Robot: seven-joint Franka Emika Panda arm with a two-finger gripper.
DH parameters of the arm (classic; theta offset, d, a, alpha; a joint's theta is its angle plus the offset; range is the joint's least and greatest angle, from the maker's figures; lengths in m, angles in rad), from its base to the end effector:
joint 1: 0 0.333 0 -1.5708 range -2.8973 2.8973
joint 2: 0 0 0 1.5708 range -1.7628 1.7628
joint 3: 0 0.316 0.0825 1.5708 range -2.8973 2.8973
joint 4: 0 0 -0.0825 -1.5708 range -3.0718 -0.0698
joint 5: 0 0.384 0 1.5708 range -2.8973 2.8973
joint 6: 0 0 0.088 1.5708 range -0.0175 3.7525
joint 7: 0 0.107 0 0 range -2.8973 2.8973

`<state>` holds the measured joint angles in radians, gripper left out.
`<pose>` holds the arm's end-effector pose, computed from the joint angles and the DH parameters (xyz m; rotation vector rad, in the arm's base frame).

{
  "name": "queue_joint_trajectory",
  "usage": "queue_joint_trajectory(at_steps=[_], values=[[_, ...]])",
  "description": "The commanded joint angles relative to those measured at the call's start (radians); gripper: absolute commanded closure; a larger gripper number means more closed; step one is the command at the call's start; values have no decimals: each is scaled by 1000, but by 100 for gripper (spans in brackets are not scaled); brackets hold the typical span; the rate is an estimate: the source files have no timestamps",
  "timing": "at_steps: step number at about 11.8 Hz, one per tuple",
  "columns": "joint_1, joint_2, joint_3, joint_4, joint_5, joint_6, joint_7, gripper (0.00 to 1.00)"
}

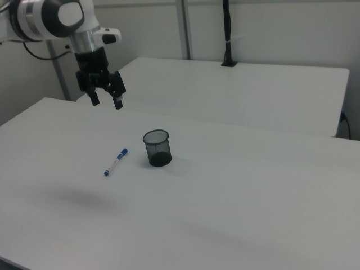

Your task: Remove the marker

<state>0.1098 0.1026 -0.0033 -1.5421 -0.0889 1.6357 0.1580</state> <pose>0.5881 0.0539 0.5854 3.0514 -0.0691 0.0043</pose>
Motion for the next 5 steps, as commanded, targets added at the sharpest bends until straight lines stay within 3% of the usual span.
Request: queue_joint_trajectory(at_steps=[1,5], values=[[-27,-101,2,-84,25,-62,-37,0],[-48,-112,0,-79,26,-76,-37,0]])
